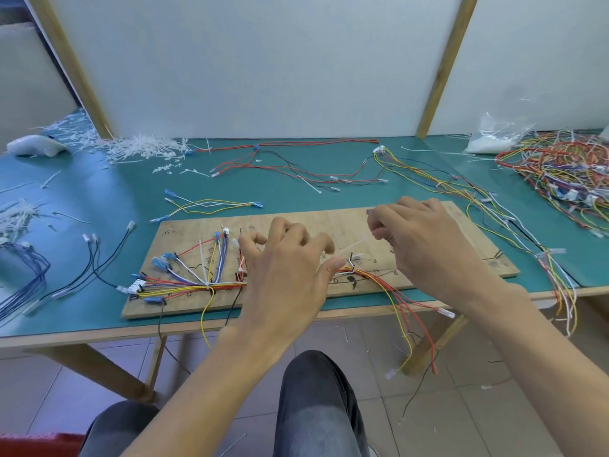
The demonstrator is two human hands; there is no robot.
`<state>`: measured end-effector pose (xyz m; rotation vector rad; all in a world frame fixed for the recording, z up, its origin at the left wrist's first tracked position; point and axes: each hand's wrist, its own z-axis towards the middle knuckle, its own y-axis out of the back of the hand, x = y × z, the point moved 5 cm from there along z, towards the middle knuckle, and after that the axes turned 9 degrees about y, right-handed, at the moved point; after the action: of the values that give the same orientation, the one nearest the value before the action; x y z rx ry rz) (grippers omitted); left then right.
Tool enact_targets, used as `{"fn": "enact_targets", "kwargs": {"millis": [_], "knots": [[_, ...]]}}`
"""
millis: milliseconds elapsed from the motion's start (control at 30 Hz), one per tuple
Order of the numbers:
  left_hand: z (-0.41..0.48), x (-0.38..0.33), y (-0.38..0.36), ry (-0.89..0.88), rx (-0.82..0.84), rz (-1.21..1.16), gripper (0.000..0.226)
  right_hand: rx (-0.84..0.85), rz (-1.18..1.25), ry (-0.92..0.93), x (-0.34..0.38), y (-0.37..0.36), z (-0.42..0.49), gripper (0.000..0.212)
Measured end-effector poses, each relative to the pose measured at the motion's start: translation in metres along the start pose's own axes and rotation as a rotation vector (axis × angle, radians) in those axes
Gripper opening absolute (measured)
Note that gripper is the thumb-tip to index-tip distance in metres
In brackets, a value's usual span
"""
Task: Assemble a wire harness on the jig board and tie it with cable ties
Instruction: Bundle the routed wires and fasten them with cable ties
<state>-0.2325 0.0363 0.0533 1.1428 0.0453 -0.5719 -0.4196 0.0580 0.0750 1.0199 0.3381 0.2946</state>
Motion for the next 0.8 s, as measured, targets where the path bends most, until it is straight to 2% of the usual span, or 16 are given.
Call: {"fn": "enact_targets", "kwargs": {"millis": [67,133,167,267,333,433,500,600,700,800], "knots": [[-0.002,-0.004,0.001,-0.059,0.009,-0.008,0.023,-0.032,0.046,0.025,0.006,0.008,0.004,0.016],[-0.003,-0.004,0.003,-0.042,-0.001,-0.085,0.021,-0.086,0.224,0.001,0.007,0.015,0.005,0.006],[-0.003,-0.001,0.003,0.012,0.001,-0.180,0.018,-0.125,0.404,-0.051,0.005,0.017,0.005,0.002],[0.000,0.011,-0.001,0.197,0.058,-0.520,0.014,-0.241,1.057,-0.316,0.006,0.006,0.003,0.022],[0.001,0.009,-0.004,0.216,0.097,-0.618,0.015,-0.265,1.296,-0.437,0.013,-0.010,0.000,0.031],[0.001,0.001,-0.009,0.192,0.115,-0.622,0.017,-0.243,1.338,-0.471,0.020,-0.031,-0.005,0.015],[0.000,-0.002,-0.014,0.200,0.110,-0.643,0.017,-0.330,1.384,-0.509,0.016,-0.038,-0.009,0.008],[-0.001,-0.001,-0.021,0.241,0.048,-0.683,0.016,-0.435,1.458,-0.610,0.012,-0.047,-0.012,0.016],[0.001,-0.001,-0.030,0.271,0.029,-0.647,0.016,-0.396,1.433,-0.657,0.011,-0.058,-0.011,0.016],[0.004,0.000,-0.033,0.237,0.001,-0.457,0.017,-0.359,1.387,-0.652,0.004,-0.064,-0.010,0.009]]}}
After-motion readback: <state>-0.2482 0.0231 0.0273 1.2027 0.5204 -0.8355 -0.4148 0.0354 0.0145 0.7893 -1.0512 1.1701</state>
